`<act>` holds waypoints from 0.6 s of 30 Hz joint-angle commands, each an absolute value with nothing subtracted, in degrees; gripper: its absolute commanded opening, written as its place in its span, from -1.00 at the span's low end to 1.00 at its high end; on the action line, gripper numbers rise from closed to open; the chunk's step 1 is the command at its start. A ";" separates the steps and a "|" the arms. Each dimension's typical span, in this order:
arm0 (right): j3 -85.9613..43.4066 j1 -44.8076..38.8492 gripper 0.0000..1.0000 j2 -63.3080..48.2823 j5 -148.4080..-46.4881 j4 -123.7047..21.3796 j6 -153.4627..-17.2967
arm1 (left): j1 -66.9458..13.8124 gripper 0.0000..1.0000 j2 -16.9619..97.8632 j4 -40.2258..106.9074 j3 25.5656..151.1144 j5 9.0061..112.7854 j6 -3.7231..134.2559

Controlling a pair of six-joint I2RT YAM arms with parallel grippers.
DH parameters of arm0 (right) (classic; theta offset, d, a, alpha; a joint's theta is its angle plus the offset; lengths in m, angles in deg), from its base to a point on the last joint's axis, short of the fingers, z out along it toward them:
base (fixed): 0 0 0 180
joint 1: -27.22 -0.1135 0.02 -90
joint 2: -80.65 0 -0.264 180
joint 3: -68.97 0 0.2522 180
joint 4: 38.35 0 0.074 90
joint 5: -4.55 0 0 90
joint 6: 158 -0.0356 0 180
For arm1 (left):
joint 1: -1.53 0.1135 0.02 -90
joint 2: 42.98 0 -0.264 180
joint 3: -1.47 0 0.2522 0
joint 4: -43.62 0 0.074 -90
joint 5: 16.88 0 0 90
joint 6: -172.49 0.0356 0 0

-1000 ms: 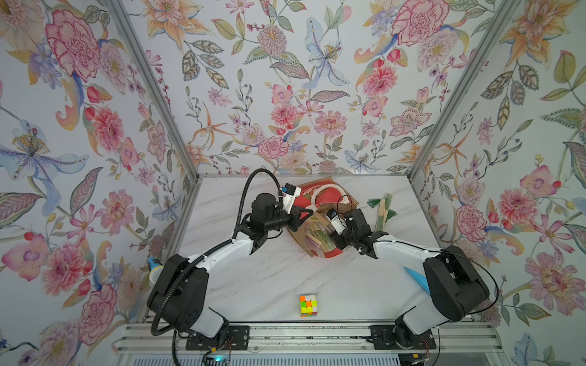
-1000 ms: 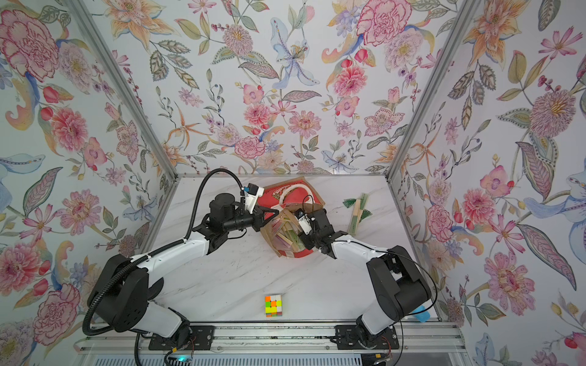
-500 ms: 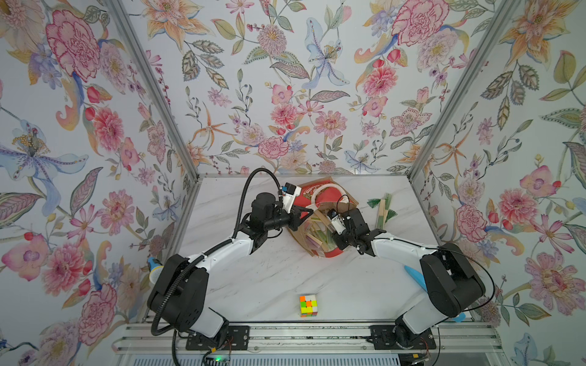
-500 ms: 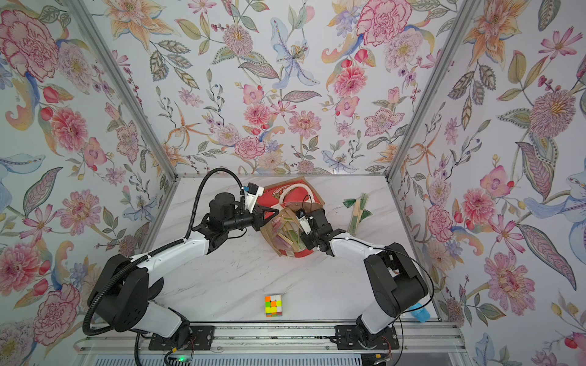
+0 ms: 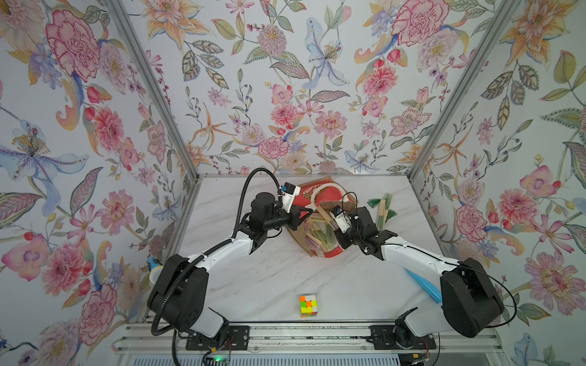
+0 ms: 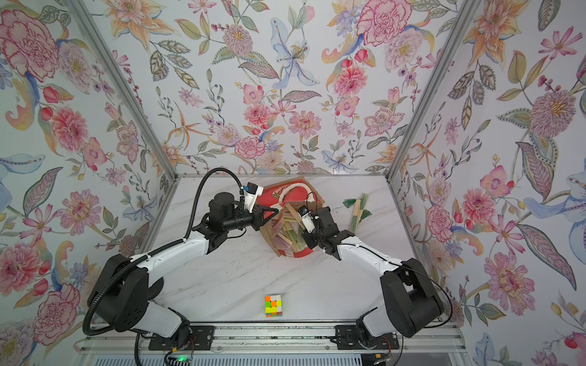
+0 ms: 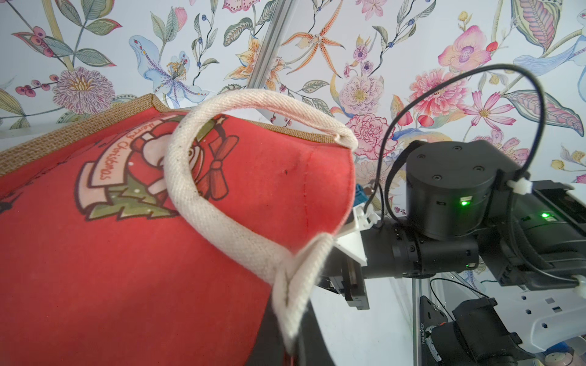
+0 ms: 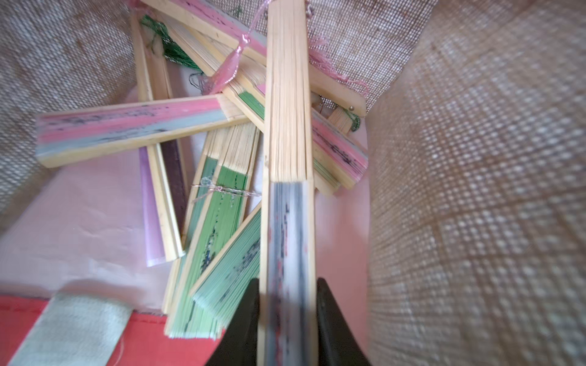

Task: Take out the folding fans from the tote bags
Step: Pick up the folding fan from the canvas bag.

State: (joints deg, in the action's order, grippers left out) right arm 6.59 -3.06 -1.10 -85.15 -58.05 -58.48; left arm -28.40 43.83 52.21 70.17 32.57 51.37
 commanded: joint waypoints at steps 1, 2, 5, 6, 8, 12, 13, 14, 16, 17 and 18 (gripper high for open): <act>6.53 -3.37 -0.58 2.56 -88.47 -62.70 -62.15 | -27.96 -1.00 43.81 54.41 70.96 30.29 49.32; 5.85 -3.81 -0.58 3.53 -88.38 -64.72 -63.04 | -27.93 -1.00 43.90 54.61 70.88 30.32 49.14; 3.79 -6.06 -0.64 5.76 -85.34 -71.82 -65.67 | -27.76 -1.00 44.14 54.87 71.04 30.32 49.11; 3.17 -7.03 -0.66 6.78 -84.23 -74.41 -66.79 | -27.54 -1.00 44.33 54.98 71.21 30.24 49.00; 2.65 -9.09 -0.68 9.15 -82.44 -78.85 -68.64 | -27.14 -1.00 44.92 55.00 71.95 29.65 49.00; 3.12 -12.40 -0.74 14.85 -82.01 -85.20 -74.30 | -26.63 -1.00 45.82 55.00 72.85 28.83 48.71; 3.59 -13.11 -0.75 16.59 -82.67 -86.44 -76.04 | -26.57 -1.00 45.89 54.98 72.86 28.77 48.66; 4.07 -13.74 -0.76 18.15 -83.09 -87.67 -77.84 | -26.48 -1.00 45.95 54.96 72.81 28.79 48.60; 4.70 -14.99 -0.77 21.35 -83.55 -89.79 -81.26 | -26.25 -1.00 45.89 55.08 72.80 28.70 48.57; 4.97 -15.68 -0.77 22.71 -83.60 -90.67 -82.85 | -26.13 -1.00 45.84 55.02 72.81 28.61 48.63; 5.27 -16.43 -0.77 24.46 -83.54 -91.70 -84.71 | -25.86 -1.00 45.83 55.03 73.04 28.41 48.65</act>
